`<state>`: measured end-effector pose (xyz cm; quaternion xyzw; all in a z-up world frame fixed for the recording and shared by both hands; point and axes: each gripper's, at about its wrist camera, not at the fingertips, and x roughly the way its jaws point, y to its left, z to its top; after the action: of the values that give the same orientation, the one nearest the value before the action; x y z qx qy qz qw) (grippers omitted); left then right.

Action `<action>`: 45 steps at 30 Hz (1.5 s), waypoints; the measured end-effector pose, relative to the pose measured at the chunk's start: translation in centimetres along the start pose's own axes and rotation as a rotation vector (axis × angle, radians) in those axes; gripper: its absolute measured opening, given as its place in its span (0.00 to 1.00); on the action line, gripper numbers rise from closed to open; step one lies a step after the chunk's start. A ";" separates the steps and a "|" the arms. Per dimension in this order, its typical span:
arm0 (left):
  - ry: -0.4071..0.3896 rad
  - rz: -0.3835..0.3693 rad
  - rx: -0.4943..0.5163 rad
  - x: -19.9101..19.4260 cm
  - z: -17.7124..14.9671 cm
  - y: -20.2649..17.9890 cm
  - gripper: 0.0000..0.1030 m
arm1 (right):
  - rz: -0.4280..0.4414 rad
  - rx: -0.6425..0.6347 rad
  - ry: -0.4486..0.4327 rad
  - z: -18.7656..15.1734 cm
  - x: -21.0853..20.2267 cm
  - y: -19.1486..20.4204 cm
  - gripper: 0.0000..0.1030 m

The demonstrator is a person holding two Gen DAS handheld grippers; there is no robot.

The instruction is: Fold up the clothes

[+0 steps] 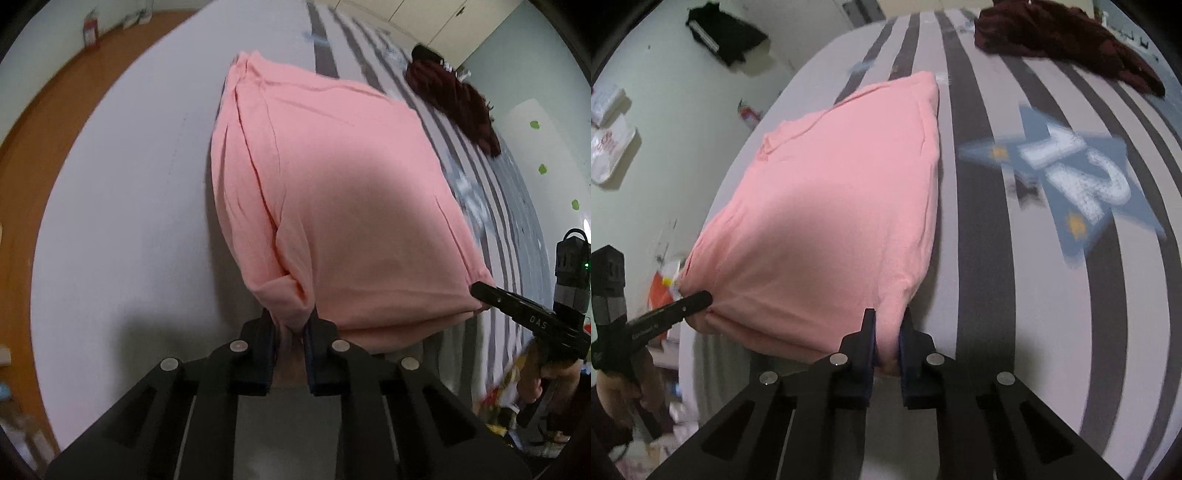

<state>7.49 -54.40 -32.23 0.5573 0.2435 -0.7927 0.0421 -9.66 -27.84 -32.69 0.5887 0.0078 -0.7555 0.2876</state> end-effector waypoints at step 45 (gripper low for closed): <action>-0.208 -0.096 -0.214 1.7 24.2 4.1 0.99 | 0.063 0.127 -0.217 22.1 6.2 -1.9 0.62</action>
<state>-12.63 -68.09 -28.89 0.4522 0.3474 -0.8167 0.0882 -30.97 -36.64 -32.04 0.5204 -0.0900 -0.8042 0.2725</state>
